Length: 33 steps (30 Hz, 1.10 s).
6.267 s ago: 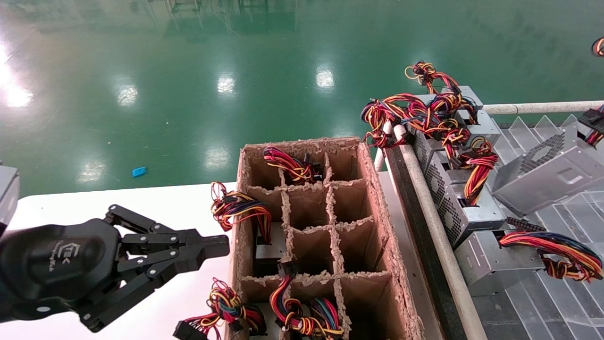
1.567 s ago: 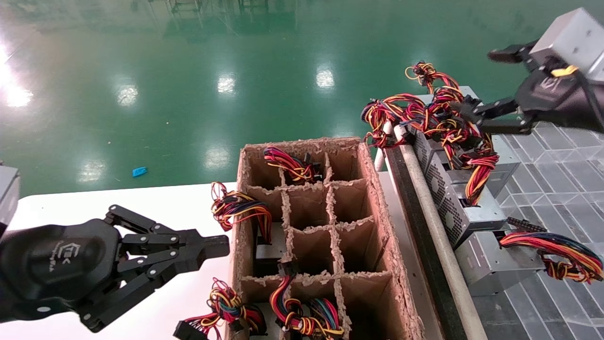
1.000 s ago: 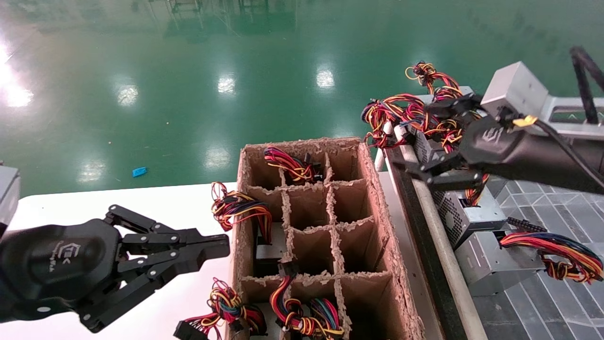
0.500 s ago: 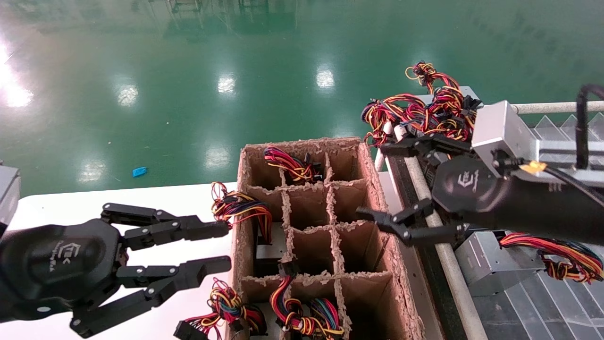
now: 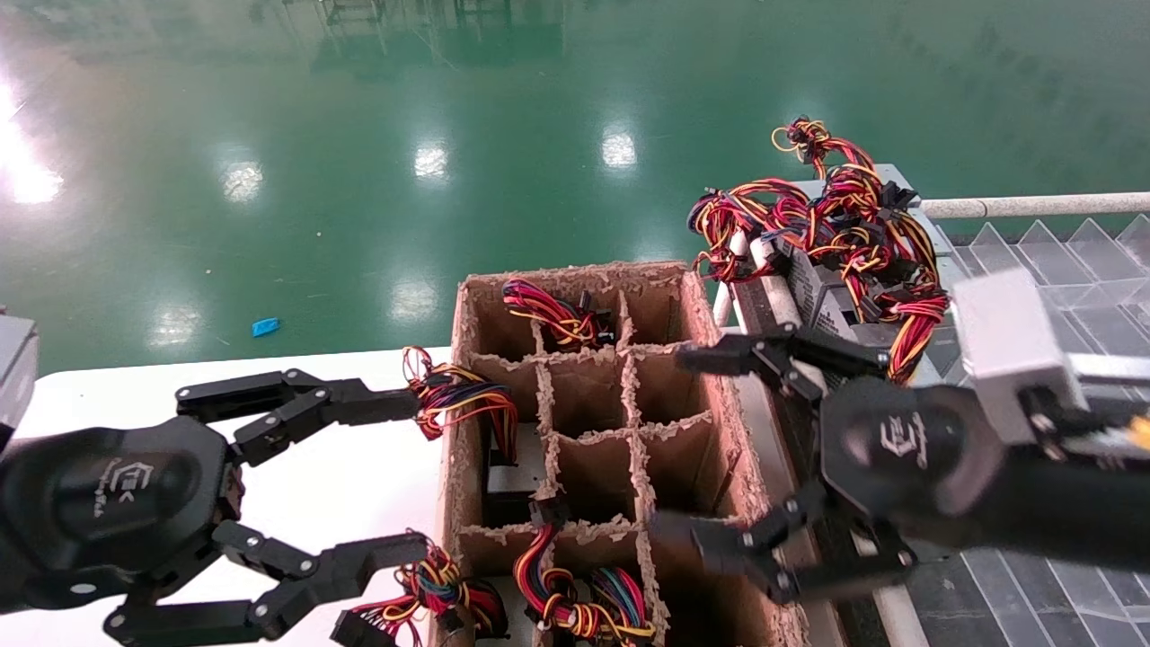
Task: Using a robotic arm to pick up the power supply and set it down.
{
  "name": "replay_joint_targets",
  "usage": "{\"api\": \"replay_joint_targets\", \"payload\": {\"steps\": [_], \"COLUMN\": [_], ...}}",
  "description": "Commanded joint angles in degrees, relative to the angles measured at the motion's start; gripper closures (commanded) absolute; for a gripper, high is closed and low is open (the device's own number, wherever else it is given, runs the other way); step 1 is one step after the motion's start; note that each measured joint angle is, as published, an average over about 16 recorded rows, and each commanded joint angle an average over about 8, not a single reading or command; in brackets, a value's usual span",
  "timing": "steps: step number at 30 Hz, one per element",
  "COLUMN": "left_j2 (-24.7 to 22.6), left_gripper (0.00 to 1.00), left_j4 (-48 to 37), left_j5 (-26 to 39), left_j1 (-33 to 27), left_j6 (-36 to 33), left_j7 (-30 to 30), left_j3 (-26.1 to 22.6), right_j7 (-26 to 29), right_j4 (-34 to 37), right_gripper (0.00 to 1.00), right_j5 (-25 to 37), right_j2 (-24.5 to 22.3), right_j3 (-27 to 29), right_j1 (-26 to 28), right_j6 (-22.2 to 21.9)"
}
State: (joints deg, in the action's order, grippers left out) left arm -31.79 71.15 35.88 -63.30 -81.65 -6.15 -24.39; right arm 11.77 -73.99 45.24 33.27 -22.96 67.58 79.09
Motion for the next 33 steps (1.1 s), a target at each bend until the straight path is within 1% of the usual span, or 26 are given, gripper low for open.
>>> {"api": "replay_joint_targets", "payload": {"steps": [1,8,13,33], "left_j2": [0.0,0.0,0.0,0.0], "left_gripper": [0.0,0.0,0.0,0.0], "left_j4": [0.0,0.0,0.0,0.0], "left_j5": [0.0,0.0,0.0,0.0], "left_j1": [0.0,0.0,0.0,0.0], "left_j6": [0.0,0.0,0.0,0.0], "left_j7": [0.0,0.0,0.0,0.0], "left_j3": [0.0,0.0,0.0,0.0], "right_j7": [-0.3,-1.1,-1.3,-1.1], "right_j4": [0.1,0.4,0.5,0.5], "right_gripper": [0.0,0.0,0.0,0.0], "right_j5": [-0.9,-3.5,-4.3,-3.6], "right_j2": [0.5,1.8,2.2,1.8], "right_j3": [1.9,7.2,8.7,7.3], "right_j1": [-1.7,-6.2,-7.5,-6.3], "right_j6": [1.8,6.8,8.2,6.9]}}
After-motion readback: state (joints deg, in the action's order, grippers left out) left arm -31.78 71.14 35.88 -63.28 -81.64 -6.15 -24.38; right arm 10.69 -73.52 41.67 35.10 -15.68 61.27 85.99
